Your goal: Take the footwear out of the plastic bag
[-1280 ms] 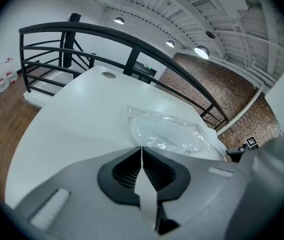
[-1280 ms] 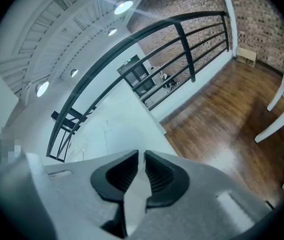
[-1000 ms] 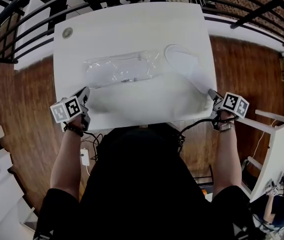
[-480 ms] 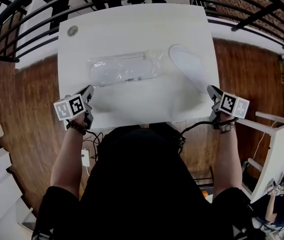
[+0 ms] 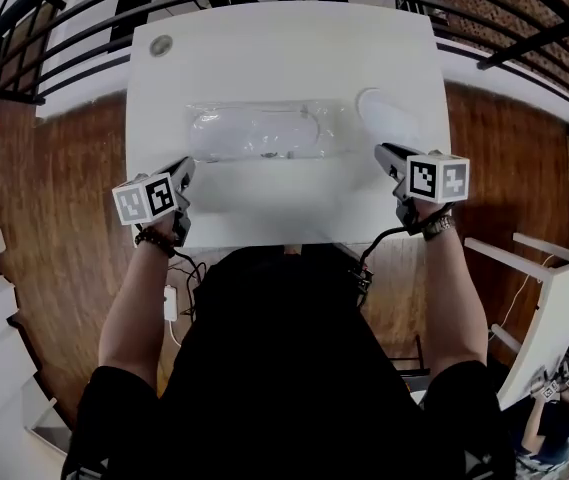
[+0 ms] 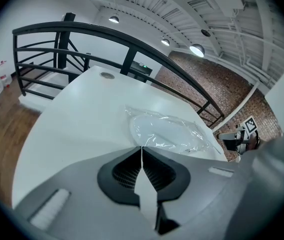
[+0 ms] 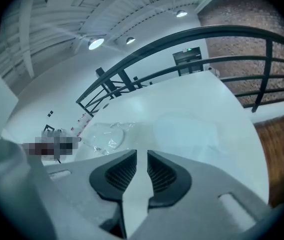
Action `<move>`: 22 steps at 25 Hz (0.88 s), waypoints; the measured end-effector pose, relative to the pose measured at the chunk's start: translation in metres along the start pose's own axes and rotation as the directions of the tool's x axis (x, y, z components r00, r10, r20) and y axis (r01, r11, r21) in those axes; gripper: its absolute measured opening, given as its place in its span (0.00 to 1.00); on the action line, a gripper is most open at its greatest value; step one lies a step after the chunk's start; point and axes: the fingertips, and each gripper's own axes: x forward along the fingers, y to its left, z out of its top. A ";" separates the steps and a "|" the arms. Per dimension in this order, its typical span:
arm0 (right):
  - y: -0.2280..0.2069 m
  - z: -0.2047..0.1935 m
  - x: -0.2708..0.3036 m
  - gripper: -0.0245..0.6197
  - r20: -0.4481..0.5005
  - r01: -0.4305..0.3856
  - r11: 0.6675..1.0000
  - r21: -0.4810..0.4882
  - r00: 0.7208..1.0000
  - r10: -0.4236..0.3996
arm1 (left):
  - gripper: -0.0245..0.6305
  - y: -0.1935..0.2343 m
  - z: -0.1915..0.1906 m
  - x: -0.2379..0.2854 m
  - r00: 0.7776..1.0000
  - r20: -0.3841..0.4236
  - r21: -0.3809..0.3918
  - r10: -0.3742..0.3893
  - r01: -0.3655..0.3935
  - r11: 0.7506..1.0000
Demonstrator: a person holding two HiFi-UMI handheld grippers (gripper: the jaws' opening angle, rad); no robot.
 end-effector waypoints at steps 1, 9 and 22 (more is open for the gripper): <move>0.006 0.003 0.008 0.12 -0.009 -0.012 1.000 -0.014 1.000 0.011 | 0.08 0.001 0.001 0.000 1.000 0.000 0.004 0.001 -0.001 1.000; 0.033 0.007 0.053 0.12 -0.083 -0.091 0.993 -0.073 0.993 0.085 | 0.08 0.000 0.001 0.001 1.000 -0.005 0.010 0.003 -0.003 1.000; 0.065 0.004 0.097 0.15 -0.161 -0.194 0.974 -0.118 0.971 0.174 | 0.08 0.003 0.006 0.000 0.999 0.000 0.043 0.044 -0.044 0.998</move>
